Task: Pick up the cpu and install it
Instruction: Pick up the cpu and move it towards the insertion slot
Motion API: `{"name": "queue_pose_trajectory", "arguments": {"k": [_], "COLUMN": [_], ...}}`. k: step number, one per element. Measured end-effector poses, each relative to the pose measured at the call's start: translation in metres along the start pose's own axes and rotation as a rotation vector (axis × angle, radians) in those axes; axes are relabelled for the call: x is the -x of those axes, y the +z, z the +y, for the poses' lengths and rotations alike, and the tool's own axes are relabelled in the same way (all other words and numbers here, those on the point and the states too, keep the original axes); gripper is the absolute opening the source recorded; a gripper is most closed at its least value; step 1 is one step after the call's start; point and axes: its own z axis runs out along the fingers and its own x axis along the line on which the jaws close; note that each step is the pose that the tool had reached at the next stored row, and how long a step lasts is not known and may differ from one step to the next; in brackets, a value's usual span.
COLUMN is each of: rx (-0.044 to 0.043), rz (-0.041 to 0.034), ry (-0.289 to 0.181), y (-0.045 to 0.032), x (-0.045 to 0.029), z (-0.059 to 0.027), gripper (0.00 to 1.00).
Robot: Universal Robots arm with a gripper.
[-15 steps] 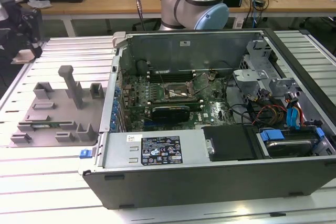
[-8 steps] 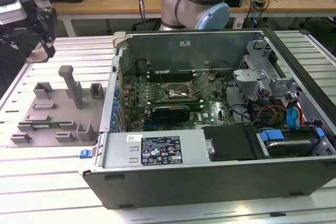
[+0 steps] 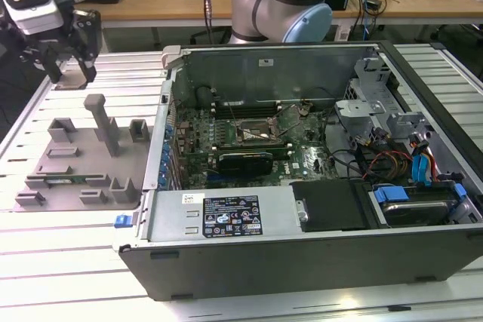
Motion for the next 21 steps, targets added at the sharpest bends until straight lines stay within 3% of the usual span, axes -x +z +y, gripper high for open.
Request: {"name": "queue_pose_trajectory", "arguments": {"k": [5,10,19,21], "rx": [0.0,0.0,-0.0001,0.0001], "rz": [0.0,0.0004,0.0012,0.0015], "ry": [0.0,0.0,0.0,0.0], "y": [0.0003,0.0008,0.0016,0.0019], "x": [0.0165,0.0493,0.0948,0.1128], "z": [-0.0001,-0.0012,-0.0025,-0.0029], "gripper": [0.54,0.54,0.54,0.54]}}
